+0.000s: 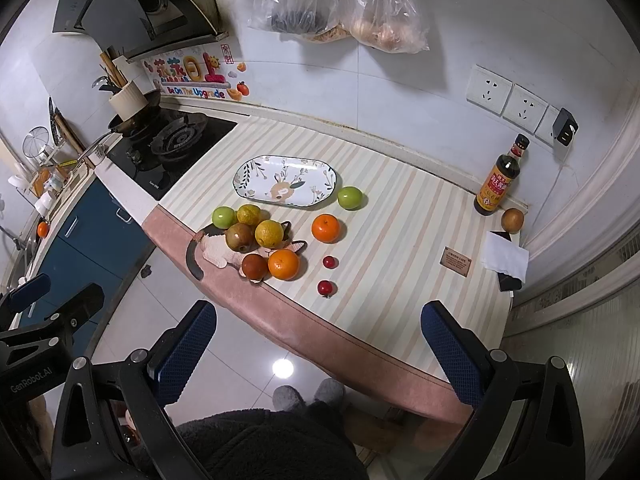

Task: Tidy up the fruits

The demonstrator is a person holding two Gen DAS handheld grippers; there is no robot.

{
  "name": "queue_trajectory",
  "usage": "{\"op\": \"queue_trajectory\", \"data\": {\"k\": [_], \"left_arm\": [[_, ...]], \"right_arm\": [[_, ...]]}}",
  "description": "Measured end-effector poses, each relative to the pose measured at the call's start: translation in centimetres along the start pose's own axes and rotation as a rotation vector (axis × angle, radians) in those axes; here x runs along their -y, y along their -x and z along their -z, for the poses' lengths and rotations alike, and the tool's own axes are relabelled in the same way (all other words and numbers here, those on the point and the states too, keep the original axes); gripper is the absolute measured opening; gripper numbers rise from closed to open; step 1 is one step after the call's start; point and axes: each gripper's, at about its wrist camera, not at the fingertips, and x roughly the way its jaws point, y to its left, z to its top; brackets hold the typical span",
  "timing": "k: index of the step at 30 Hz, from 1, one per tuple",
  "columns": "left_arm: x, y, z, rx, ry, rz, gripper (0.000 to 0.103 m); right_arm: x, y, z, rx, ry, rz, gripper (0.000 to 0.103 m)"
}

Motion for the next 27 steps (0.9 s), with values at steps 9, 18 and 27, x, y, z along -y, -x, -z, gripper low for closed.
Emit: {"op": "queue_trajectory", "data": {"k": [9, 18, 27], "left_arm": [[-0.06, 0.03, 0.12, 0.003, 0.001, 0.0, 0.102], [0.02, 0.11, -0.05, 0.003, 0.001, 0.001, 0.102], [0.08, 0.16, -0.07, 0.004, 0.002, 0.001, 0.102]], "right_arm": [[0.09, 0.06, -0.2, -0.005, -0.004, -0.008, 0.103], [-0.08, 0.28, -0.58, -0.005, -0.004, -0.006, 0.103], [-0.01, 0.31, -0.67, -0.002, -0.004, -0.008, 0.103]]}}
